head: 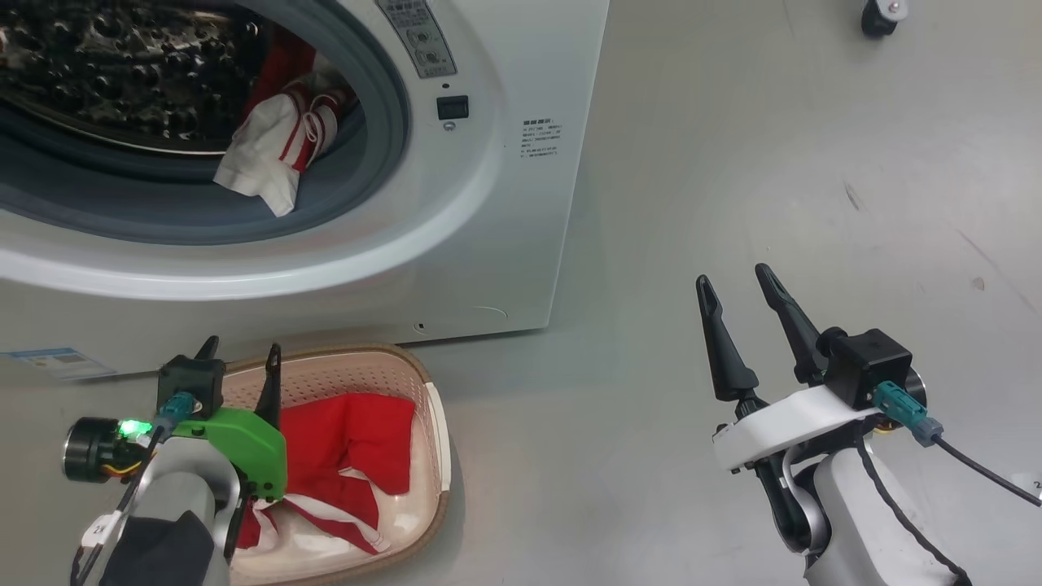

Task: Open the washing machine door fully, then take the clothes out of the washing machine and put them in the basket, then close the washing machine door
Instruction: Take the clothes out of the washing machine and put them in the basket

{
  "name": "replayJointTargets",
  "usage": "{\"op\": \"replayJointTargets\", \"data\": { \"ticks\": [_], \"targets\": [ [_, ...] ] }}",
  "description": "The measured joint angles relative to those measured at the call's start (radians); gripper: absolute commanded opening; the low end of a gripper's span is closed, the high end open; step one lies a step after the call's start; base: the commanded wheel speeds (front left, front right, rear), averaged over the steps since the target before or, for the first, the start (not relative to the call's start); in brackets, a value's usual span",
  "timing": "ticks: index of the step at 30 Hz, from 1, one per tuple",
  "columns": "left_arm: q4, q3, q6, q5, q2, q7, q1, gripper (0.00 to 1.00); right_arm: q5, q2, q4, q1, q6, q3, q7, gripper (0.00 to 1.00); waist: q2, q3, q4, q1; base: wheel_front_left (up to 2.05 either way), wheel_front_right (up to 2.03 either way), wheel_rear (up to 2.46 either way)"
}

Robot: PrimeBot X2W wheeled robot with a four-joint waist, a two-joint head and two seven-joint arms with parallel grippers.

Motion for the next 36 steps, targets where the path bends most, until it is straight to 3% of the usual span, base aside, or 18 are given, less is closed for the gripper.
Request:
{"op": "replayJointTargets", "data": {
  "ticks": [17,36],
  "targets": [
    [-0.244,0.003,-0.017,-0.027,-0.019,-0.003,0.094,1.00,-0.004,0.000,0.008,0.083,0.002,-0.023,0.000,1.00,0.0000,-0.157,0.058,0.0000,0.00,0.00,0.00],
    [-0.443,0.035,0.002,-0.070,-0.039,-0.003,0.271,1.00,-0.010,0.001,-0.016,0.120,0.010,-0.044,0.000,1.00,0.0000,-0.199,0.078,0.0000,0.00,0.00,0.00]
  ]
}}
